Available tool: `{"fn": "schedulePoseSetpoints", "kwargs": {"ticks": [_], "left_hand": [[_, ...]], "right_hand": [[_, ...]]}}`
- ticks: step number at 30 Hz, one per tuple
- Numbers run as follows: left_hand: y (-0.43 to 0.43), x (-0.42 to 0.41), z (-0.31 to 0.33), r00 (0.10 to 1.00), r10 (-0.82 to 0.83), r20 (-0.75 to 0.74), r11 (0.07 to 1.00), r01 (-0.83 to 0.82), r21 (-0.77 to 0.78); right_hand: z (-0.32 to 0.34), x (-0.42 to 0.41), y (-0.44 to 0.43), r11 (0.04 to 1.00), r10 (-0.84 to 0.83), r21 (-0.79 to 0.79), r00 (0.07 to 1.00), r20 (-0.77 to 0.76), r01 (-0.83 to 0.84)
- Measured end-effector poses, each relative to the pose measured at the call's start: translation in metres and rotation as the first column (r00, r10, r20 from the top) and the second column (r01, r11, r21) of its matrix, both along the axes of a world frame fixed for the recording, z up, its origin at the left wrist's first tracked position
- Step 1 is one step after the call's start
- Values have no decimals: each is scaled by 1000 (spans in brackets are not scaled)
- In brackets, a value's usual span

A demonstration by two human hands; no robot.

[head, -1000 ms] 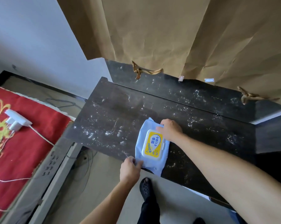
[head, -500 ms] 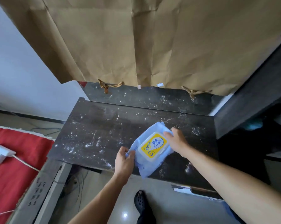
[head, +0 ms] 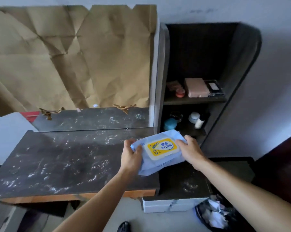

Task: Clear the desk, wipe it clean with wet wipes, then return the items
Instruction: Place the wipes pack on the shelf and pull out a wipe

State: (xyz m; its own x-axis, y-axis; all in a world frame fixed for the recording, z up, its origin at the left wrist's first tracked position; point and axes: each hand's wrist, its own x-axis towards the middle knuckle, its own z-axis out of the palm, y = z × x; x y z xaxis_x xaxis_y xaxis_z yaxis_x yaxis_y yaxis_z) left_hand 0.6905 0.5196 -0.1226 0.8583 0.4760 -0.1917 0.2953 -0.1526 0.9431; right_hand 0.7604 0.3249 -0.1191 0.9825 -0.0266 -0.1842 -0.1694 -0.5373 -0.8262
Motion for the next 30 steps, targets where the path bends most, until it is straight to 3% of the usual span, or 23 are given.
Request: {"fn": "schedulePoseSetpoints", "kwargs": {"ticks": [8,11,15,18,23,26,30], "left_hand": [[-80,61,85,955,-199,219,980,195,37],[-96,90,110,906,-267,329,958,212,194],[-107,131,133,820,-444,360,831,227,507],[-111,165,139,792,-526,310,706,204,678],[-106,204,135,816,-546,190,573,199,795],[-102,219,129,829,-548,112,551,257,794],[-99,228,120,825,-563,42,538,327,777]], "right_hand": [[80,54,-79,973,-218,129,944,246,191],[108,85,-92,950,-298,184,905,304,251],[134,128,-96,924,-378,203,849,370,324],[141,154,-87,911,-409,209,841,354,355],[128,186,-73,896,-436,212,858,271,389],[123,191,-72,910,-404,194,889,215,367],[118,186,-82,960,-256,-33,923,288,277]]}}
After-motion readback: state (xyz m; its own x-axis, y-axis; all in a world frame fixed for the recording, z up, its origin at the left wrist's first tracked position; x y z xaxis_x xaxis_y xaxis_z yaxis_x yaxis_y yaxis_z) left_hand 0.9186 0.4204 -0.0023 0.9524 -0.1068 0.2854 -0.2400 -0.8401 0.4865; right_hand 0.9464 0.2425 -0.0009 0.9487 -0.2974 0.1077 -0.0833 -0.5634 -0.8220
